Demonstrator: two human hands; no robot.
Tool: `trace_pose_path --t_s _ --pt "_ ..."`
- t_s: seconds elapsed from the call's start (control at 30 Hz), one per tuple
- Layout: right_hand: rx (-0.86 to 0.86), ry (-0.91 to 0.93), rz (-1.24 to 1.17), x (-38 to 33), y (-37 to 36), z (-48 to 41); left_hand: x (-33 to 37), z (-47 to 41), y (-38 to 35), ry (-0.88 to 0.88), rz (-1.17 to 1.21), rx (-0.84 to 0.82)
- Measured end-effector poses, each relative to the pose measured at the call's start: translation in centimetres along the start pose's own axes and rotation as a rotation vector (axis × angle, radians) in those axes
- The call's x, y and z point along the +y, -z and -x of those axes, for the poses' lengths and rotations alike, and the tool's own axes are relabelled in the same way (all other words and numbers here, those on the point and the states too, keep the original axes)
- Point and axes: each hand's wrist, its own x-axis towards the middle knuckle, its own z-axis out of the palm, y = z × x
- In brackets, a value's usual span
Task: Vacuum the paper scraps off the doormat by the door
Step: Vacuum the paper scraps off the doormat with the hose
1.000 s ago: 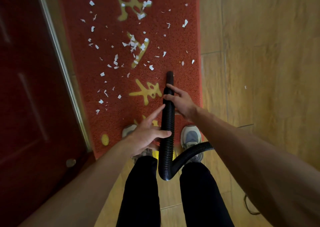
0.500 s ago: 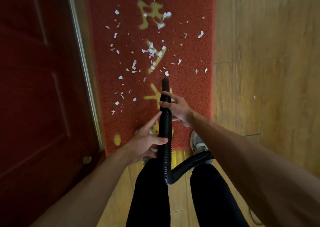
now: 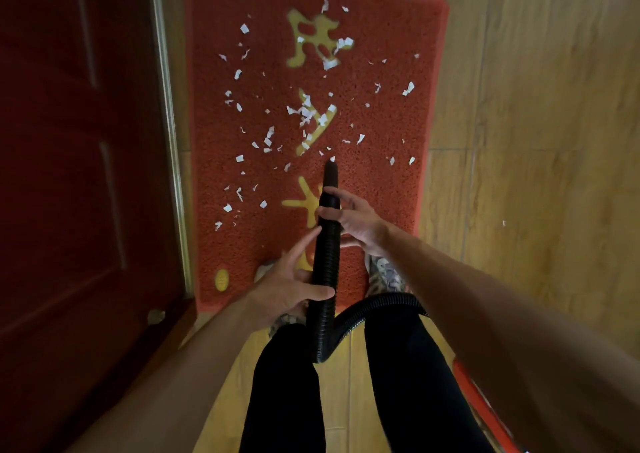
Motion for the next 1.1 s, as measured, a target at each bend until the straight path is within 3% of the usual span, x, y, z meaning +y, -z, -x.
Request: trace_pose_path --t_s 0.63,1.1 --pt "-0.079 0.034 0.03 -2.3 0.9 -1.9 1.7 -1.2 -0.3 -0.008 0.046 0.098" --pt "-0.02 0.088 -0.101 -2.0 4.6 -1.2 4.4 -3.0 -2.5 -0.005 -0.072 0.022"
